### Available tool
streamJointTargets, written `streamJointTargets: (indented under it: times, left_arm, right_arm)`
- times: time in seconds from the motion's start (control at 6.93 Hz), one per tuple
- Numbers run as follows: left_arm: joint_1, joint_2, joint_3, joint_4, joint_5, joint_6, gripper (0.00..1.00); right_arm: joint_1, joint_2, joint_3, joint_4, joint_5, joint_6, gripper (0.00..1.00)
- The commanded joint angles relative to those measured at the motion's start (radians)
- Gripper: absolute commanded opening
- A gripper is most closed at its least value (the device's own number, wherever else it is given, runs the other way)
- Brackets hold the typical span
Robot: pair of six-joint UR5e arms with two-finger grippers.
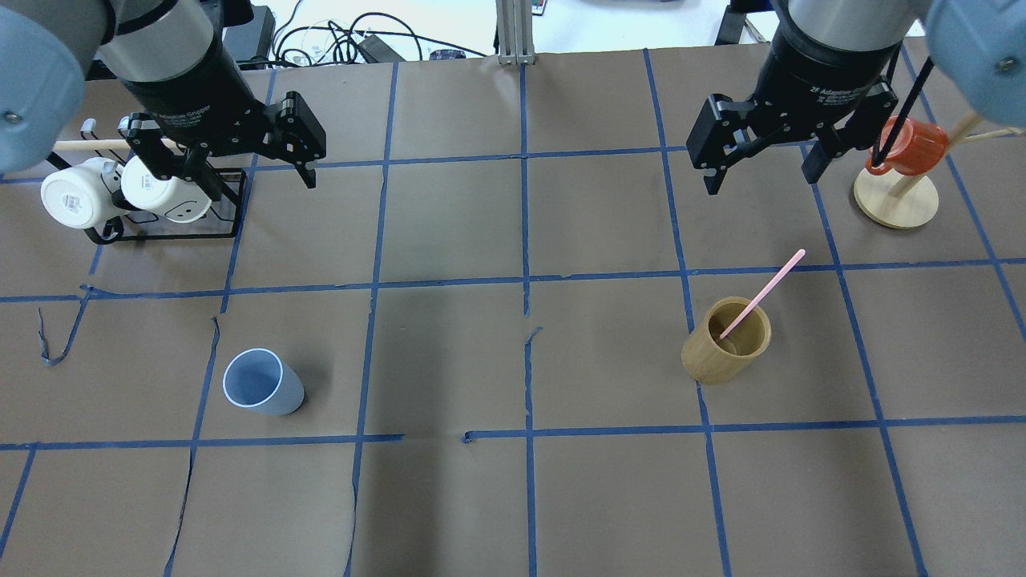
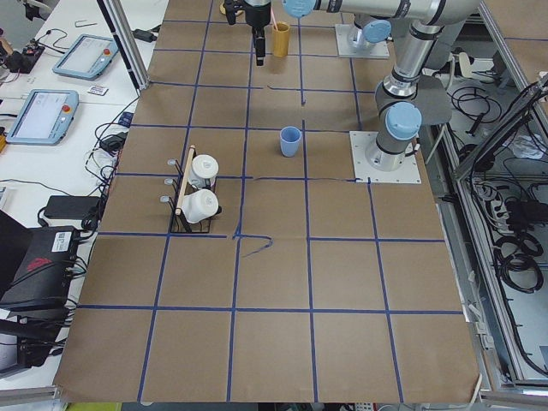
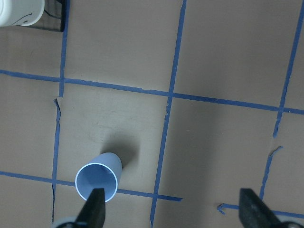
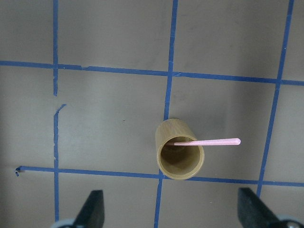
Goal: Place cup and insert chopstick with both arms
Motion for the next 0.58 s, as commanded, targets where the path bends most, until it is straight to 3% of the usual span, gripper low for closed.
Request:
streamJointTargets:
  times: [0.0, 0.29, 0.43]
  left_arm:
    - [0.002, 0.001, 0.000, 0.001, 0.001, 0.003, 1.00]
    - [0.033, -0.010, -0.012, 0.001, 0.000, 0.090, 1.00]
    - [0.051, -0.021, -0.066, 0.059, 0.000, 0.153, 1.00]
  right_arm:
    - [0.000, 0.000, 0.002, 0.000, -0.007, -0.001, 1.00]
    - [0.000, 0.002, 0.011, -0.002, -0.012, 0.005, 1.00]
    - [0.000, 0.002, 0.011, -0.002, -0.004, 0.012, 1.00]
